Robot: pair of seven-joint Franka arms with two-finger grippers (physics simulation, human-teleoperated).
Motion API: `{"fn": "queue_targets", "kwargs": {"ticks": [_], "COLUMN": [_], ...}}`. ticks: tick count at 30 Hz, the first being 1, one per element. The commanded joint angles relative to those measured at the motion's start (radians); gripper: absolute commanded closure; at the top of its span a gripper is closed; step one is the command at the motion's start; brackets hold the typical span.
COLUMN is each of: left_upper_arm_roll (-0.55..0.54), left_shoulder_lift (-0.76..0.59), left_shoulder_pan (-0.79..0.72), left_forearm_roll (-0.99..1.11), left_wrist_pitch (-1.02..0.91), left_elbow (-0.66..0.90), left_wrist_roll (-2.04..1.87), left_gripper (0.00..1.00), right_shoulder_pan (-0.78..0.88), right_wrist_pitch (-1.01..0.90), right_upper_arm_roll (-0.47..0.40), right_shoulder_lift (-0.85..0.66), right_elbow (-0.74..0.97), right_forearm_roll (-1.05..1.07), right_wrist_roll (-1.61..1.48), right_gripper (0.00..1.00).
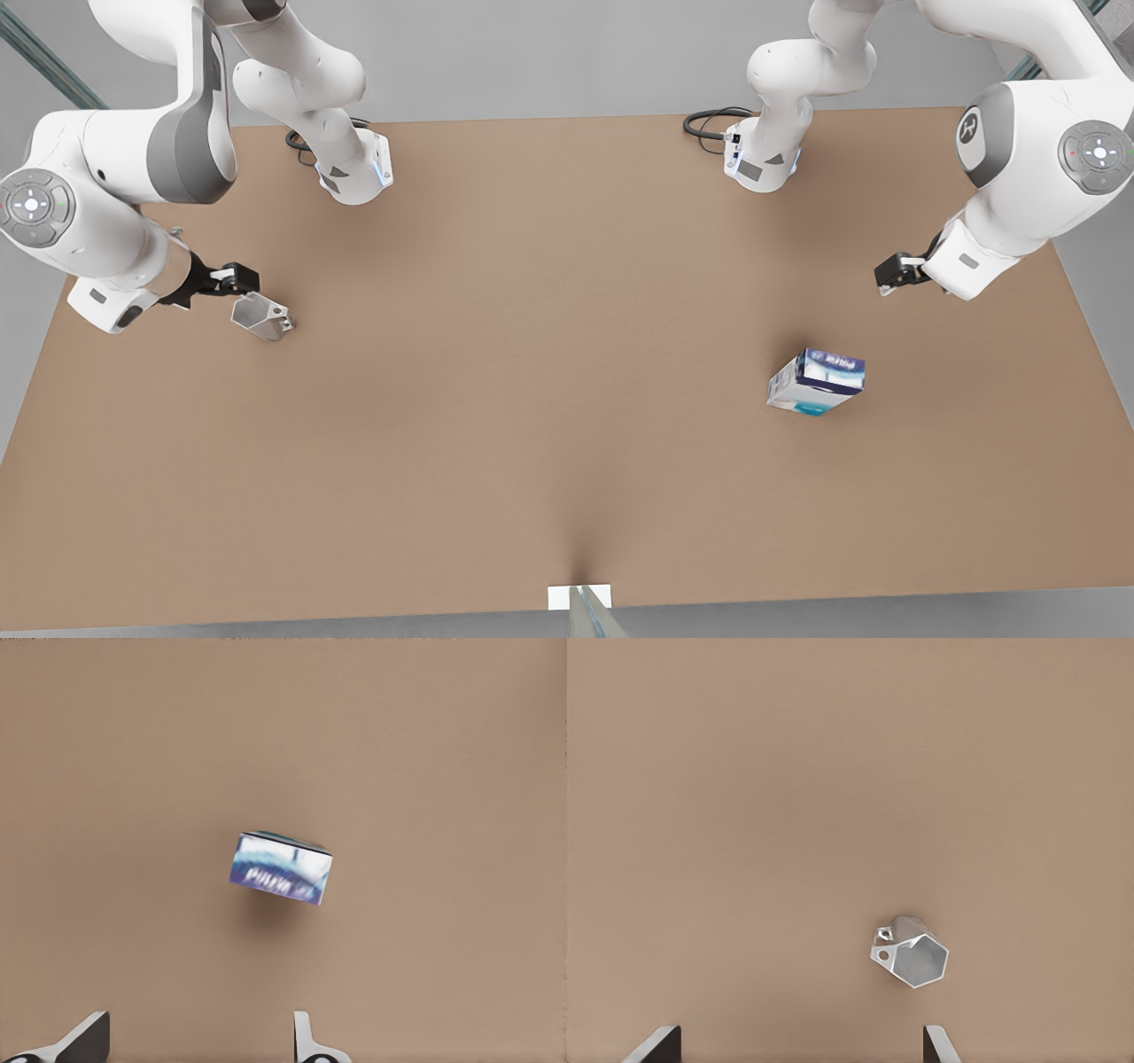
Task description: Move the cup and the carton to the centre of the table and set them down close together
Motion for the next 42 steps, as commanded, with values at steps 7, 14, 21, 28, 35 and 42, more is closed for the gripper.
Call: {"fn": "queue_targets", "kwargs": {"ticks": [7,14,21,28,35,42], "left_upper_arm_roll": [0.000,0.000,0.000,0.002,0.002,-0.002], "left_shoulder_lift": [0.041,0.045,0.045,0.062,0.075,0.073], "left_shoulder_pan": [0.000,-0.008,0.000,0.000,-0.003,-0.009], "left_forearm_roll": [0.003,0.011,0.006,0.012,0.009,0.006], "left_wrist_pitch": [0.004,0.006,0.007,0.024,0.024,0.014], "left_elbow": [0.040,0.055,0.055,0.074,0.074,0.074], "left_wrist_roll": [-0.011,-0.004,-0.004,-0.001,-0.002,-0.010], "left_gripper": [0.00,0.00,0.00,0.00,0.00,0.00], "right_shoulder_pan": [-0.247,-0.380,-0.390,-0.416,-0.433,-0.446], "right_wrist_pitch": [0.046,0.483,0.557,0.580,0.597,0.635], "right_upper_arm_roll": [0.003,0.011,0.012,0.012,0.012,0.011], "right_shoulder_lift": [0.140,0.043,-0.008,0.028,0.042,0.091], "right_elbow": [-0.086,-0.551,-0.706,-0.727,-0.753,-0.750], "right_forearm_roll": [-0.044,-0.049,-0.049,-0.051,-0.037,-0.021], "right_wrist_roll": [-0.019,-0.107,-0.114,-0.176,-0.174,-0.176], "right_gripper": [0.00,0.00,0.00,0.00,0.00,0.00]}}
